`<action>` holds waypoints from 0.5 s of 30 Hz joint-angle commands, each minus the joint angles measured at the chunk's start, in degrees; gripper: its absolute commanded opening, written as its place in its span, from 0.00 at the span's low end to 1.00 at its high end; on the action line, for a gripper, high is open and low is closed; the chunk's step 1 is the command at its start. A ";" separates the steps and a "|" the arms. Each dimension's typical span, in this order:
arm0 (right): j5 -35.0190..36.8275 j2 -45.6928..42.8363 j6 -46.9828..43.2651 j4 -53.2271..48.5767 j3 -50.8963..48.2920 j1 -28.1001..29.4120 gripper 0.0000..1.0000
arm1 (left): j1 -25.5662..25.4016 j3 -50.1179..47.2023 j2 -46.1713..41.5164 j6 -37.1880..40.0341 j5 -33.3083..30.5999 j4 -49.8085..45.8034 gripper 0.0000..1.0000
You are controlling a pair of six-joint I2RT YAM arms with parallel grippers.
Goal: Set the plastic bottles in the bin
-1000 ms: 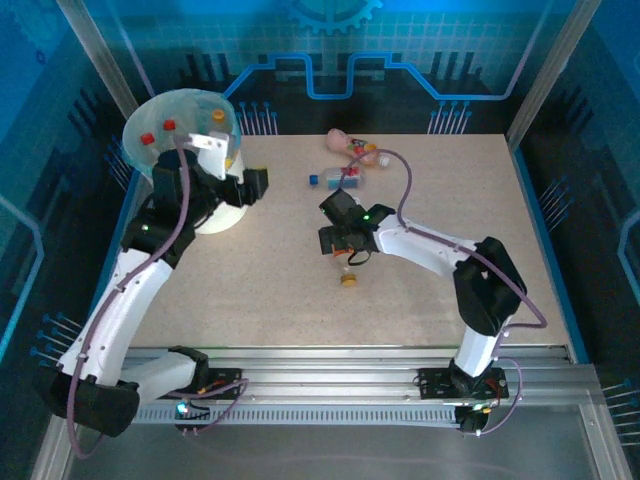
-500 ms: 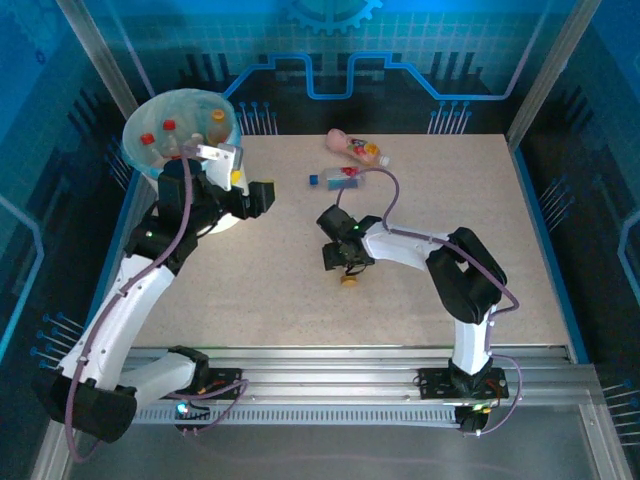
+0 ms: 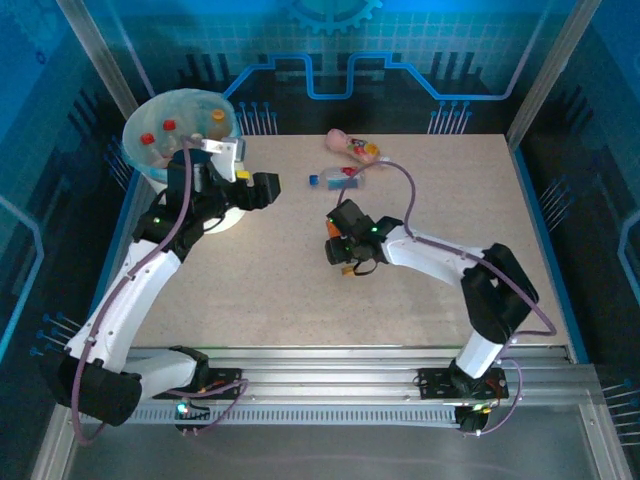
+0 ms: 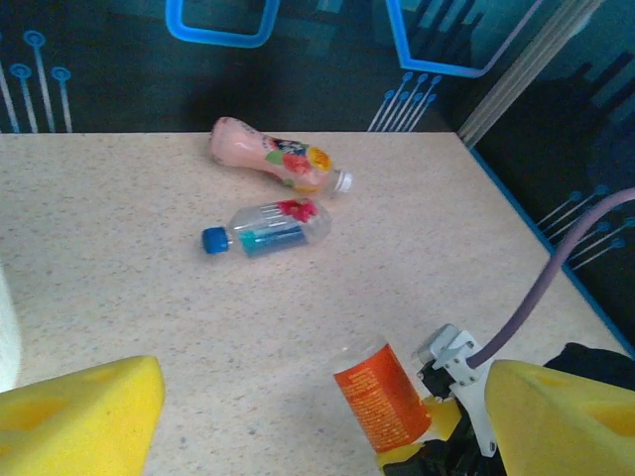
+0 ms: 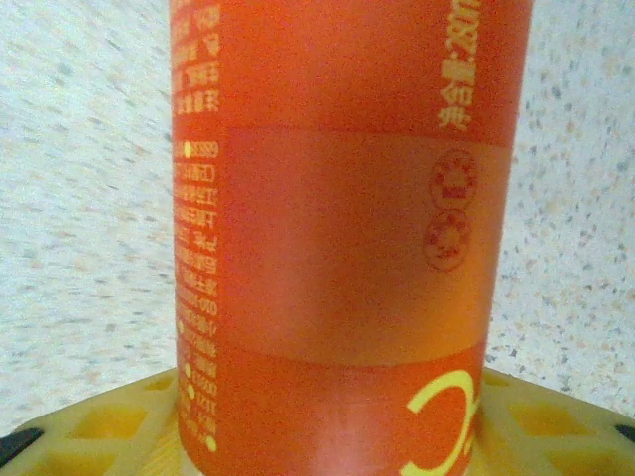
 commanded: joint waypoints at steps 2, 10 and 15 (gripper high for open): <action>-5.78 -9.00 -5.00 8.83 -3.84 0.64 0.56 | -0.85 2.62 1.68 -4.43 8.96 4.87 0.85; -15.45 -20.96 -7.90 26.74 -11.29 1.92 0.55 | -5.31 1.96 5.40 -1.83 19.05 6.33 0.85; -15.15 -25.08 -9.75 31.17 -13.14 4.01 0.56 | -6.41 2.53 7.91 -2.70 22.40 4.49 0.85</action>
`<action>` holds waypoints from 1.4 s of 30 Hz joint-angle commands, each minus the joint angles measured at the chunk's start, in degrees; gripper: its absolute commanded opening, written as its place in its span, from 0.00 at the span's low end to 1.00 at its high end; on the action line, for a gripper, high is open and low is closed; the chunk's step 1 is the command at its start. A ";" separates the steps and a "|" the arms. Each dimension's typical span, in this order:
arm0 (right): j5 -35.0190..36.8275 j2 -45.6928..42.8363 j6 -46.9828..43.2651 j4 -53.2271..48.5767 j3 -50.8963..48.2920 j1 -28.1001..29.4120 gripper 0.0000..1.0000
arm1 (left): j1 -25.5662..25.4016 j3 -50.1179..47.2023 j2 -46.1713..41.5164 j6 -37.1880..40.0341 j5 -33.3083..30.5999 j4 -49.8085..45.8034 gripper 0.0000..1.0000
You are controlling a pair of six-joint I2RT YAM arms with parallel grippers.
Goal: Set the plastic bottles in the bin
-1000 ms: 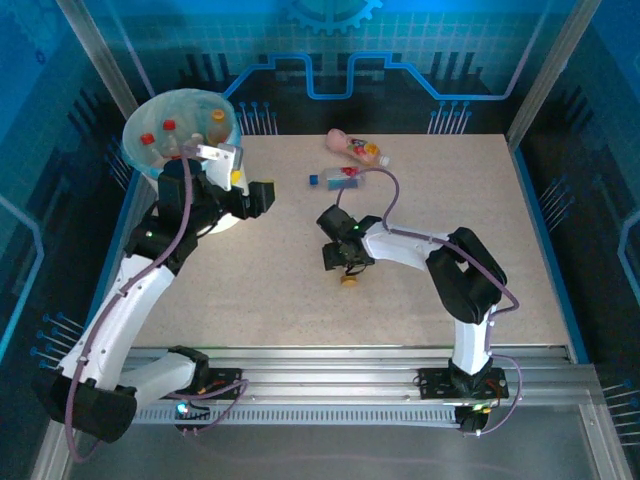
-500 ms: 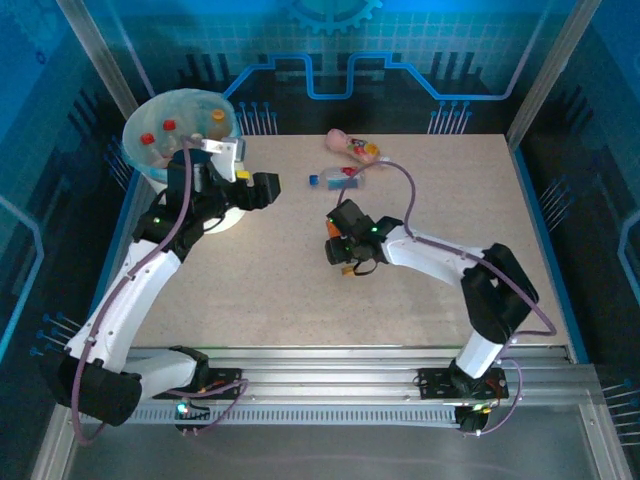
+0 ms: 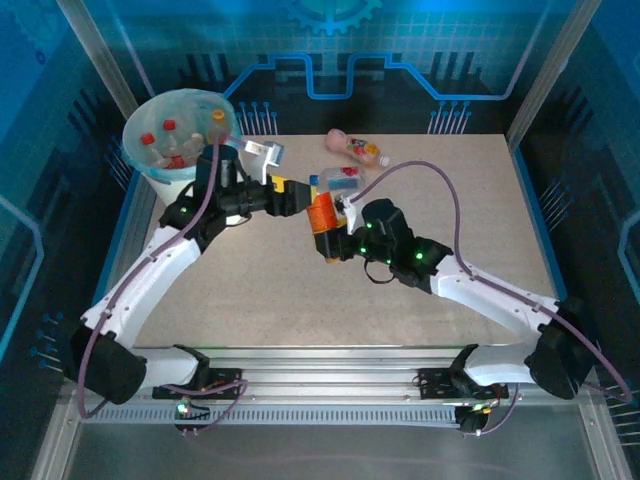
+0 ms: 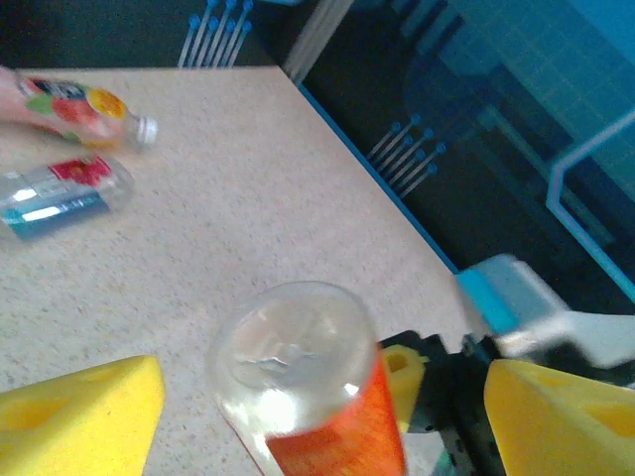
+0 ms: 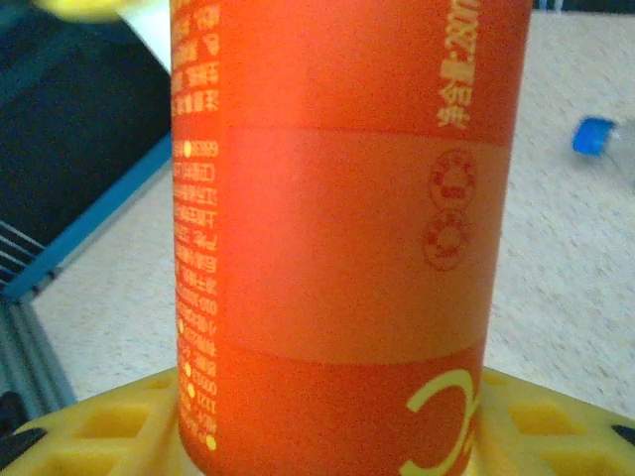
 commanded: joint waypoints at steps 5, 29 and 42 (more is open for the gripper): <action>-0.51 -4.58 -2.18 8.87 -2.40 2.25 0.56 | -2.46 2.25 2.14 2.64 8.40 -2.27 0.83; 8.91 -3.57 -5.39 5.71 3.38 3.65 0.94 | -0.53 12.89 -2.62 6.59 -11.96 -3.12 0.51; 5.20 3.43 -9.40 4.85 13.87 8.26 0.86 | 23.87 26.76 -0.25 12.27 -25.80 -8.39 0.50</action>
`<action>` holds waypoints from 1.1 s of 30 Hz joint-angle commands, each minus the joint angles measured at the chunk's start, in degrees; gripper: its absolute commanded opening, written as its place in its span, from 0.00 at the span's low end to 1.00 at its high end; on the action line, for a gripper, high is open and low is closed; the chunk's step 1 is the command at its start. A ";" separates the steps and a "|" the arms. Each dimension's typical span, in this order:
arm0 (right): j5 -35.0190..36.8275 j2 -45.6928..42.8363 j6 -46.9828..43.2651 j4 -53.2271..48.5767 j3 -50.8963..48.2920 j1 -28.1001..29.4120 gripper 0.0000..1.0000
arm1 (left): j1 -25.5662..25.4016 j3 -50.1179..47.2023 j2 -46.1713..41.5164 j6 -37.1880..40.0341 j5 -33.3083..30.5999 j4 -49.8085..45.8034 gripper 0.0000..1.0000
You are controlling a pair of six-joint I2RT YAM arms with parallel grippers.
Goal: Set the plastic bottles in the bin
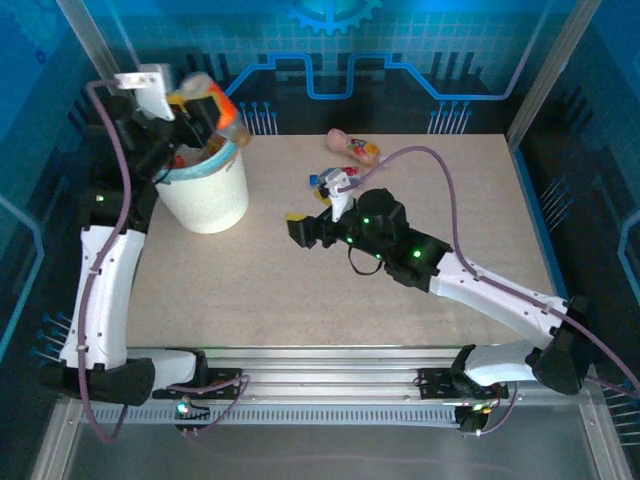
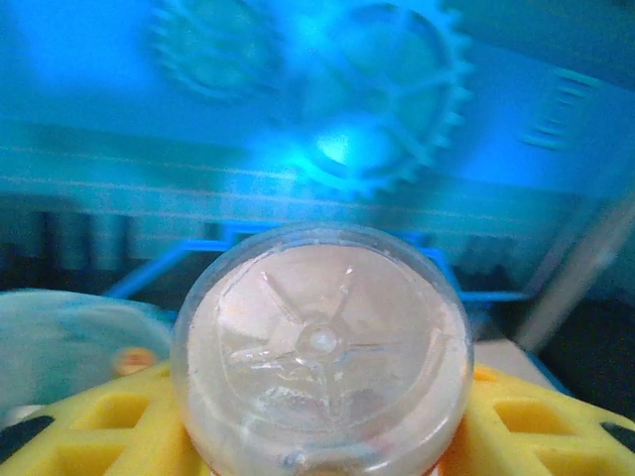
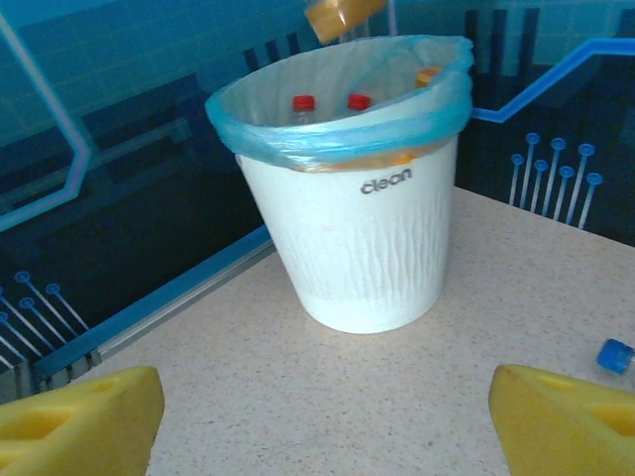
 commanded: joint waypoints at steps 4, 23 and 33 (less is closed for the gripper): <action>-1.42 2.65 -2.66 -2.32 4.91 3.00 0.85 | 6.46 2.88 6.25 10.09 -11.18 -4.64 0.50; 2.78 4.29 -6.13 -10.06 7.46 7.73 0.86 | 9.40 -17.98 7.83 5.42 -3.08 0.85 0.66; 2.79 6.42 -6.11 -10.38 7.97 8.38 0.86 | 9.40 -21.83 4.01 1.56 1.34 8.49 0.39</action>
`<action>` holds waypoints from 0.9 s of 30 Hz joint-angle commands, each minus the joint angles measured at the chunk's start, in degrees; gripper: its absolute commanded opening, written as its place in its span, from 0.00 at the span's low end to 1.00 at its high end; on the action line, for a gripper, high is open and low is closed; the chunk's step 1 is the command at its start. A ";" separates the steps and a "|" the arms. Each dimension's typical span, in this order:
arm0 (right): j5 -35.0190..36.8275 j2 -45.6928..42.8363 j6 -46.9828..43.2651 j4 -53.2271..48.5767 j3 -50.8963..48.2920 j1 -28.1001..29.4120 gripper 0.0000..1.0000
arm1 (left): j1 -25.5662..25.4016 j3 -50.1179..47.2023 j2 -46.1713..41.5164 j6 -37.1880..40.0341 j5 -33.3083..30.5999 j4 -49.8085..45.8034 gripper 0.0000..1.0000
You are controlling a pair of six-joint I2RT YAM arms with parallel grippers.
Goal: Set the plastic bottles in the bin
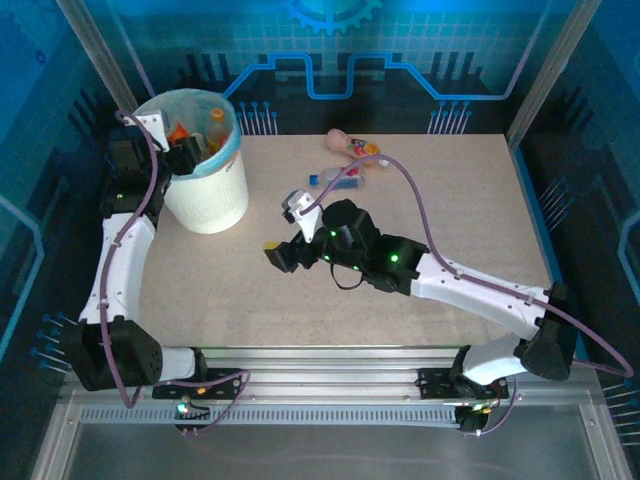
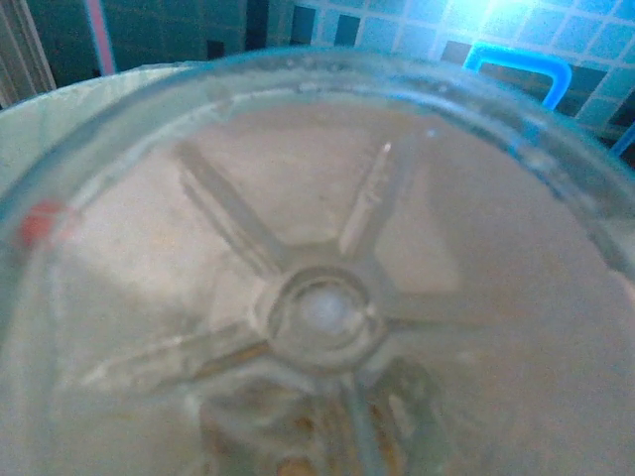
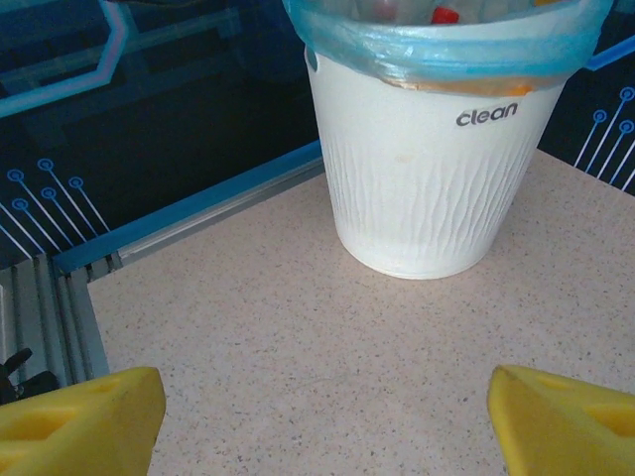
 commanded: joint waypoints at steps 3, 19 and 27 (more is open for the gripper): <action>0.36 2.03 -1.84 -1.80 3.96 1.29 0.86 | -0.05 1.51 0.75 -3.34 6.64 1.33 0.37; 1.56 4.27 -3.97 -4.38 7.00 1.82 0.87 | -0.05 15.89 12.99 0.66 8.24 -14.63 0.61; 1.91 5.40 -4.87 -5.68 8.81 1.91 0.87 | -0.13 23.38 13.37 -0.69 8.53 -16.57 0.56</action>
